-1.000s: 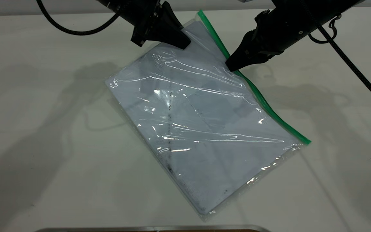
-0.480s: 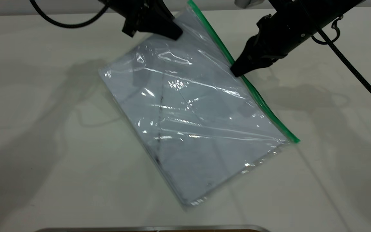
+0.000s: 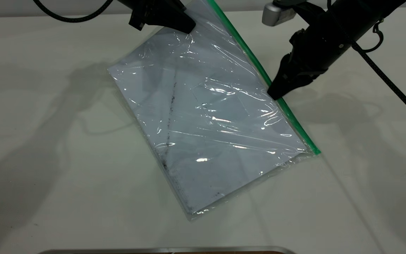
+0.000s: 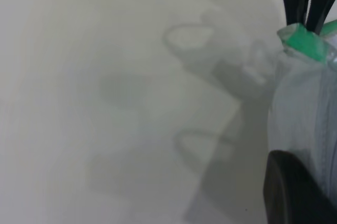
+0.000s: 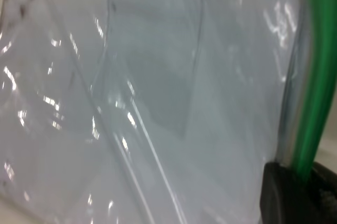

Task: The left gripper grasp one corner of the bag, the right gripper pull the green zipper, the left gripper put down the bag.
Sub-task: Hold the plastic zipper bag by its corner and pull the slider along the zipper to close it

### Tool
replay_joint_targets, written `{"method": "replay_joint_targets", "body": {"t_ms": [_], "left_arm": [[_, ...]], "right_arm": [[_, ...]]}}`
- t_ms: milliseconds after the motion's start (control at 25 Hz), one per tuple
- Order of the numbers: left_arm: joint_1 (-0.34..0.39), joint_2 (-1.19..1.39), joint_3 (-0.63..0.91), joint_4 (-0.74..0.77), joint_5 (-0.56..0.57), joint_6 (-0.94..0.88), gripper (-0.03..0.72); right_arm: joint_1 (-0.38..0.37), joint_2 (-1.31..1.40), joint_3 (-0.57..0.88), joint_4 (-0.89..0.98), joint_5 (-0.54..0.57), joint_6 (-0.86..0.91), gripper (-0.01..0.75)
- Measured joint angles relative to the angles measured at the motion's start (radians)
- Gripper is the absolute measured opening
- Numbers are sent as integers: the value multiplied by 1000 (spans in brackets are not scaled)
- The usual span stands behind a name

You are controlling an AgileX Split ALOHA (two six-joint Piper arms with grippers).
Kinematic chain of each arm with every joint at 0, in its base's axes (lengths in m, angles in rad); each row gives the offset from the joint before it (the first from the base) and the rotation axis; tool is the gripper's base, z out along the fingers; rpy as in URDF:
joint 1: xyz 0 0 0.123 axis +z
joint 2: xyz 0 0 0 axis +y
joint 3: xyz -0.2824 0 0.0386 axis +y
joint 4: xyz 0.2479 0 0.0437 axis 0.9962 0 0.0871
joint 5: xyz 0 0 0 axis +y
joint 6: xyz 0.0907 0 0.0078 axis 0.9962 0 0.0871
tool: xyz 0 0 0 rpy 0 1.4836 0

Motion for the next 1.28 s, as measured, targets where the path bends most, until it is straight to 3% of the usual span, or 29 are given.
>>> {"method": "replay_joint_targets", "body": {"t_ms": [280, 960, 1280], "left_arm": [[5, 0, 0, 0, 4, -3, 53], [7, 0, -2, 0, 21, -10, 53], [6, 0, -2, 0, 34, -10, 53]], "right_arm": [[0, 0, 0, -164, 84, 159, 66], [0, 0, 0, -437, 443, 475, 68], [0, 0, 0, -451, 476, 536, 72]]}}
